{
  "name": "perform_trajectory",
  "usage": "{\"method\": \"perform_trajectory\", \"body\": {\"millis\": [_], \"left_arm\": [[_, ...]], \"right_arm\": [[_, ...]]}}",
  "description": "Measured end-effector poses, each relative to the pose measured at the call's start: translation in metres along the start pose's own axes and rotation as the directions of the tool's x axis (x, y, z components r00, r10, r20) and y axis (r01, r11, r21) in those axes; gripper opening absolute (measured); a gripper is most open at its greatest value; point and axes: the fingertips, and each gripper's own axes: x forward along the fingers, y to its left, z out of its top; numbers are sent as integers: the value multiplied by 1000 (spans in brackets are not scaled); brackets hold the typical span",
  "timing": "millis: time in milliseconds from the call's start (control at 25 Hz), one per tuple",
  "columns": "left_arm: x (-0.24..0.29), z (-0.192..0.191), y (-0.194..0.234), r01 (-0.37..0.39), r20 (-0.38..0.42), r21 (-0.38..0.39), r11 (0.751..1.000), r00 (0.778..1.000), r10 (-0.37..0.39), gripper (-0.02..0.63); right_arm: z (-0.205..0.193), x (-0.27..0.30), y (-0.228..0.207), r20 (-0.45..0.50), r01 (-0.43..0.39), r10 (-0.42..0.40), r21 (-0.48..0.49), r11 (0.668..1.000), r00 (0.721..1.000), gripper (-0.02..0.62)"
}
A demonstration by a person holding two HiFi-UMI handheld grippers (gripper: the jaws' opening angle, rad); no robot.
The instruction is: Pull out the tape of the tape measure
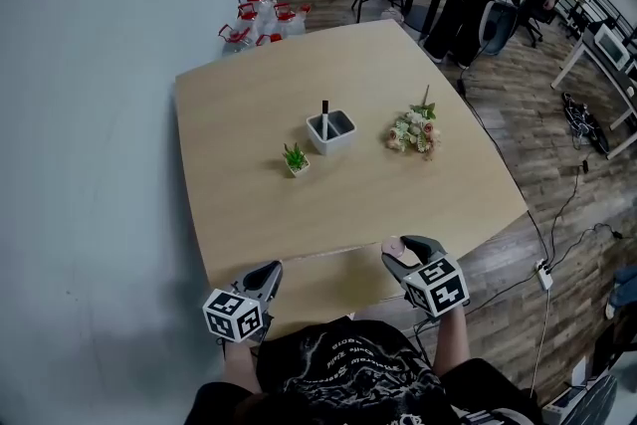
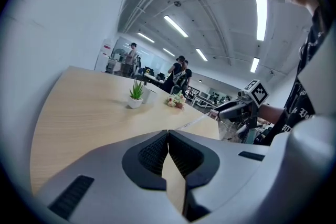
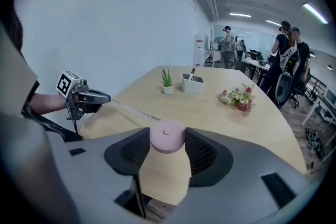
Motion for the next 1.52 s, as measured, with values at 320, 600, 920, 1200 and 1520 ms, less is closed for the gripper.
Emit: {"method": "perform_trajectory", "body": {"millis": [320,600,920,1200,1520], "left_arm": [[-7,1,15,-54,19,-21,998,998,54,10],[-8,4,22,-85,19,-16,996,996,85,11],[-10,-7,26,-92,-9,-25,995,996,92,11],[-2,-7,24,-94,-12,-22,995,995,94,11],[25,-21,36,-130,-124,21,991,984,132,11]], "right_arm": [[1,-2,-13,5,38,-38,18,999,999,225],[1,-1,-20,-4,66,-66,25,998,998,225],[1,0,-19,7,38,-38,27,999,999,225],[3,6,-17,-2,26,-26,7,1000,1000,225],[-4,19,-13,-24,19,-18,13,1000,1000,225]]}}
